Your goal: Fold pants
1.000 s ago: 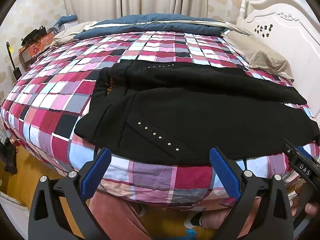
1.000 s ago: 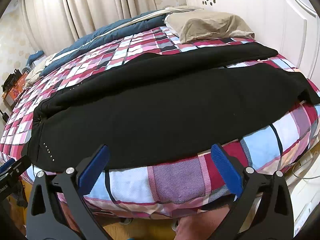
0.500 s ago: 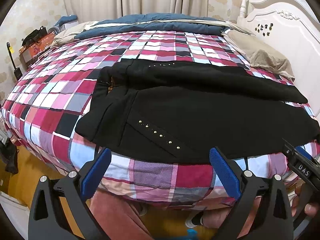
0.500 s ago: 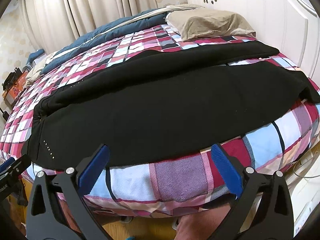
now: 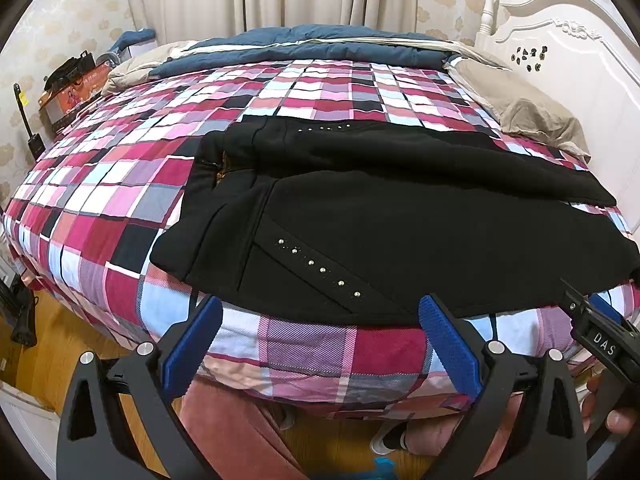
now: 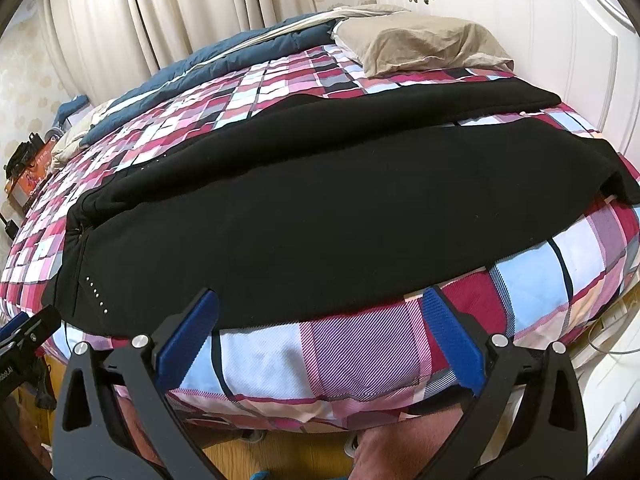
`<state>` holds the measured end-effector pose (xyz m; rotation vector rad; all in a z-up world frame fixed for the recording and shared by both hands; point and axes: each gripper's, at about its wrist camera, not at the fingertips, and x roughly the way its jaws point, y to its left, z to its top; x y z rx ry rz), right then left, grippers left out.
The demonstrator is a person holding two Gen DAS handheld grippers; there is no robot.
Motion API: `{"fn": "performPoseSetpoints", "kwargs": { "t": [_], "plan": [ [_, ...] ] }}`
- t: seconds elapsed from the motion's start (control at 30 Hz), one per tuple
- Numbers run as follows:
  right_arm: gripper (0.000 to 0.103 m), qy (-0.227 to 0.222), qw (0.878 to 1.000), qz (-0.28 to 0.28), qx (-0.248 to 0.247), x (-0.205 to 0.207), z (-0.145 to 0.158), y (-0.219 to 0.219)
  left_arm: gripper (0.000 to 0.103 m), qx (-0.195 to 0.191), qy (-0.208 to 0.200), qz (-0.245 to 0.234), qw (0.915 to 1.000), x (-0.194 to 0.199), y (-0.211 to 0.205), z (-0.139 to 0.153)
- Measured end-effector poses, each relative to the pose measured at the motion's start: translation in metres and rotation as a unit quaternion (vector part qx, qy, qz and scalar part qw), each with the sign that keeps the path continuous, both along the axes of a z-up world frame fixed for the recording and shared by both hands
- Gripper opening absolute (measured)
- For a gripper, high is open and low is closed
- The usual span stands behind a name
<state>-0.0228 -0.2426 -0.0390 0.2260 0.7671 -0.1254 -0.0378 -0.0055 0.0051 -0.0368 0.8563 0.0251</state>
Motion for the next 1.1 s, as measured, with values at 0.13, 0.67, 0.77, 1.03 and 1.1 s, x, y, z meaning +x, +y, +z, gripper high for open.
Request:
{"fn": "performPoseSetpoints", "kwargs": {
  "t": [0.13, 0.67, 0.77, 1.03, 1.1],
  "plan": [
    [0.101, 0.003, 1.000, 0.001, 0.001, 0.000, -0.002, 0.001, 0.098, 0.000, 0.001, 0.000, 1.0000, 0.000, 0.001, -0.003],
    [0.101, 0.013, 1.000, 0.009, -0.001, 0.010, -0.004, 0.004, 0.098, 0.003, 0.013, 0.000, 0.9999, 0.011, 0.005, -0.007],
    [0.101, 0.018, 1.000, 0.021, 0.005, 0.016, -0.001, 0.002, 0.098, -0.017, 0.023, -0.018, 0.9994, 0.020, 0.011, -0.006],
    [0.101, 0.020, 0.996, 0.088, 0.024, 0.057, 0.020, 0.003, 0.098, -0.180, 0.045, -0.075, 0.9798, 0.112, 0.111, 0.008],
    [0.101, 0.019, 0.995, 0.098, 0.029, 0.072, 0.025, 0.006, 0.098, -0.183, 0.045, -0.083, 0.9786, 0.144, 0.130, 0.007]
  ]
}}
